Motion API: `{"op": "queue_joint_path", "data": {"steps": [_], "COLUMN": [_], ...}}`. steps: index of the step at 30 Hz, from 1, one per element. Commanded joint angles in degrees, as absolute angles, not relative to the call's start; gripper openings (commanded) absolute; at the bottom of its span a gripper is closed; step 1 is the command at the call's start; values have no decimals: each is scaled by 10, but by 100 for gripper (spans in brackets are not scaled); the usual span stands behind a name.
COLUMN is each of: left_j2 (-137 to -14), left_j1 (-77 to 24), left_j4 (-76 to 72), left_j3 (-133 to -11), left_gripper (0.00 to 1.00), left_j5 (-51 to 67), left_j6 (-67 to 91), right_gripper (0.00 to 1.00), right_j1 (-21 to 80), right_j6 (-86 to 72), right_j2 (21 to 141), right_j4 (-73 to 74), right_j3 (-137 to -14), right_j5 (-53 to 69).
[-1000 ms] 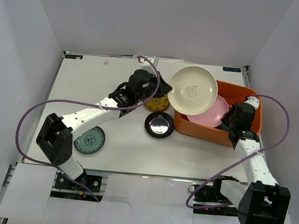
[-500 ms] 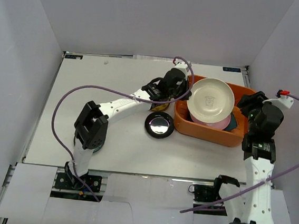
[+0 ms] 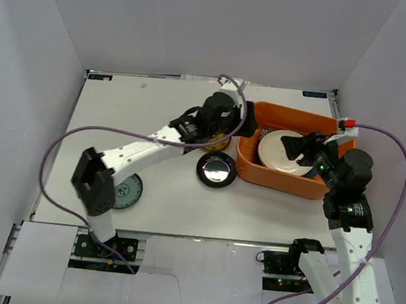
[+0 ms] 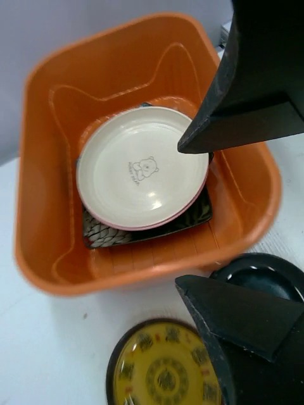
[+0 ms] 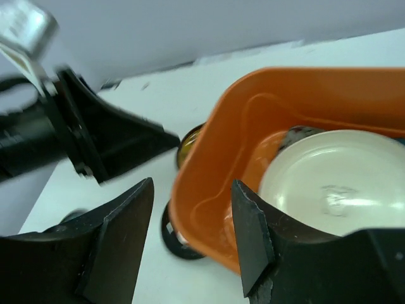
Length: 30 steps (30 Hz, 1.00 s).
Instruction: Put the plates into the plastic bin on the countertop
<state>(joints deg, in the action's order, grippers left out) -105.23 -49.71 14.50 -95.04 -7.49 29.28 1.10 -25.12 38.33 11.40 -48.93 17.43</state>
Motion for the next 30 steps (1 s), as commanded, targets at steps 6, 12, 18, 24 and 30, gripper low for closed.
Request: {"op": "queue_joint_path", "data": {"steps": [6, 12, 18, 24, 30], "left_j2": [-653, -348, -233, -305, -392], "left_j1": [-456, -442, -442, -441, -441], "left_j4": [156, 354, 530, 589, 570], "left_j3": [-588, -395, -336, -328, -361], "left_gripper": [85, 78, 75, 77, 79], "left_j5": [-228, -322, -319, -304, -358], "left_j6": [370, 545, 737, 815, 748], "right_gripper": [59, 61, 69, 76, 73], "right_j1": [325, 605, 715, 710, 644], "right_j6": [-389, -514, -670, -800, -874], "right_j2": [323, 325, 469, 593, 714], "right_j4": [8, -147, -263, -250, -270], "right_j3": [-293, -153, -73, -103, -148], "right_j5": [64, -259, -440, -528, -499]}}
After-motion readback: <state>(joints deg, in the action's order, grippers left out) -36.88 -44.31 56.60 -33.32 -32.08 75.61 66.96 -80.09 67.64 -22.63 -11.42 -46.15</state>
